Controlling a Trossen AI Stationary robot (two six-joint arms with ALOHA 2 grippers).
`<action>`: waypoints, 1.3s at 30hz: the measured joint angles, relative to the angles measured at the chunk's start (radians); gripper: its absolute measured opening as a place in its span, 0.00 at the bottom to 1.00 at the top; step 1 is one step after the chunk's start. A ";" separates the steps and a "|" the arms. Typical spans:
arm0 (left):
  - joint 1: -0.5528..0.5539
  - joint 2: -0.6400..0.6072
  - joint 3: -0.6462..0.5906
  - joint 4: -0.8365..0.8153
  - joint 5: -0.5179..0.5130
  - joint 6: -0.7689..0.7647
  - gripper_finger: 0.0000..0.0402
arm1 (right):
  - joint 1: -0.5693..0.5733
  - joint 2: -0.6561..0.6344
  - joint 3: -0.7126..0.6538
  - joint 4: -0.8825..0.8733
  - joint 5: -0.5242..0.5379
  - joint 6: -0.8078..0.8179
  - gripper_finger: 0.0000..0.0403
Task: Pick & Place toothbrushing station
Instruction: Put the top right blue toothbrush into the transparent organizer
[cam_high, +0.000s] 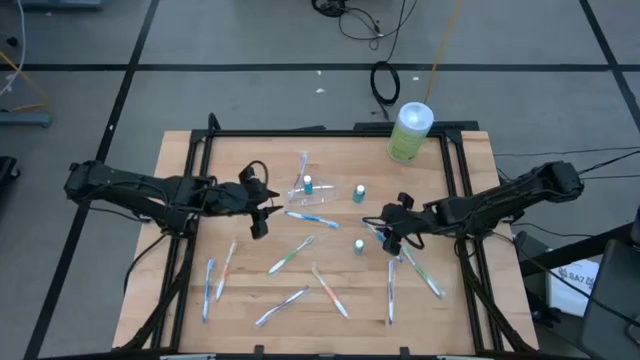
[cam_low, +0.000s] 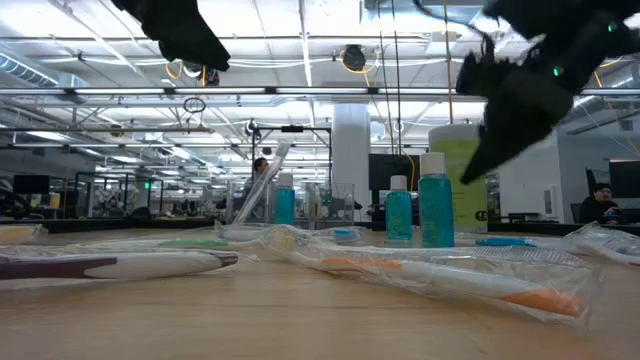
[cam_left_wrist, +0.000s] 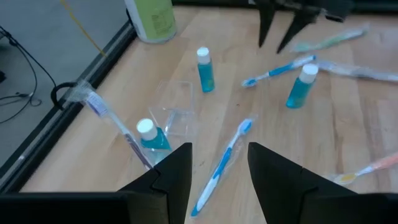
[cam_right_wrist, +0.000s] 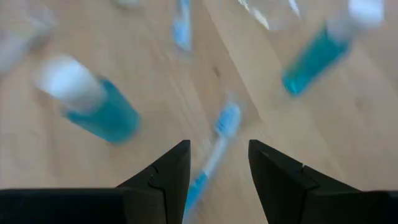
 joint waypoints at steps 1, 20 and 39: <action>0.000 0.006 0.000 -0.003 0.001 0.000 0.41 | -0.007 0.006 -0.019 0.001 0.000 0.026 0.39; 0.003 0.015 0.000 0.030 0.000 -0.023 0.41 | -0.026 0.273 -0.210 0.610 0.006 0.057 0.39; 0.010 0.015 0.000 0.028 0.000 -0.016 0.41 | -0.021 0.411 -0.207 0.656 0.091 0.000 0.08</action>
